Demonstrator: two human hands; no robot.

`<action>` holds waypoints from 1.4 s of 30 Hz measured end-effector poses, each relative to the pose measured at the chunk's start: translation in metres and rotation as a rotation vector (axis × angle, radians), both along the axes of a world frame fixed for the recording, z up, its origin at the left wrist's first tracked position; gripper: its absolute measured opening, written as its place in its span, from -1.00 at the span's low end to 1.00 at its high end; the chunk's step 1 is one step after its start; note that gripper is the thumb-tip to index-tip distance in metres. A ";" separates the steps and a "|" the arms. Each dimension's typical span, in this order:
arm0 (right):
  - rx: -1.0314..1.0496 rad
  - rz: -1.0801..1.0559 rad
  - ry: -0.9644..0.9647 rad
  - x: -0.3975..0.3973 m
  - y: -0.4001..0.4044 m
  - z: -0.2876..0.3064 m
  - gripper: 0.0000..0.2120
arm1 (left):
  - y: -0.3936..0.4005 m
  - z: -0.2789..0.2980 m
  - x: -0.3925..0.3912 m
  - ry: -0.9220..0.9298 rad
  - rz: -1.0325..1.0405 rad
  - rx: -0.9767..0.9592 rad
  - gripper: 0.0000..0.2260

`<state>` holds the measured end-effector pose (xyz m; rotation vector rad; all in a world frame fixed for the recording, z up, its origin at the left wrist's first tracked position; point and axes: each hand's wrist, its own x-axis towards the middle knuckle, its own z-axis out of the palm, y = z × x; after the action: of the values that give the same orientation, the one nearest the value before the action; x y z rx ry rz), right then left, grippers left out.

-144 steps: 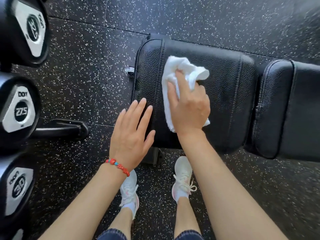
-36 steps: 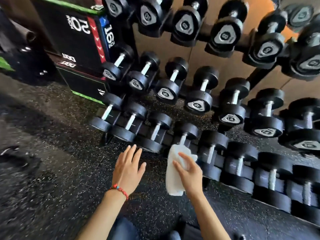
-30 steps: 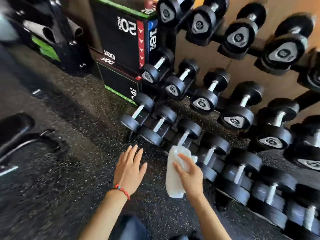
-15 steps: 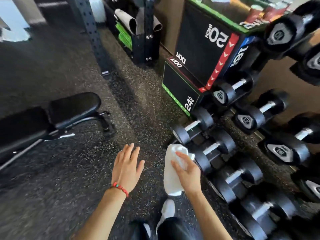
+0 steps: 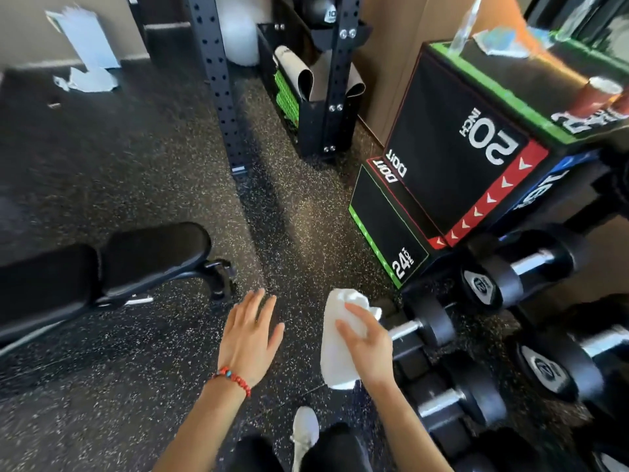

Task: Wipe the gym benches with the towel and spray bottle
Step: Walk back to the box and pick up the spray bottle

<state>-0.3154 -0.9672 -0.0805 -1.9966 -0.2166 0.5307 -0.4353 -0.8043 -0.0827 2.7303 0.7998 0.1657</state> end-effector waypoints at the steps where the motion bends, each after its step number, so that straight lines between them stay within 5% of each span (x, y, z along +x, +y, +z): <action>1: 0.000 0.011 0.004 0.017 0.009 0.003 -0.72 | 0.008 0.003 0.014 -0.004 0.007 0.006 -0.57; 25: 0.033 -0.073 0.014 0.294 0.288 0.000 -0.74 | 0.292 0.011 0.304 -0.029 -0.103 0.049 -0.56; 42: 0.065 -0.180 -0.012 0.543 0.385 -0.002 -0.73 | 0.393 0.003 0.574 -0.020 -0.215 0.060 -0.57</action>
<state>0.2274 -0.5823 -0.0826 -1.9337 -0.0598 0.3913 0.1386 -0.4109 -0.0794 2.8426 0.4980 0.1723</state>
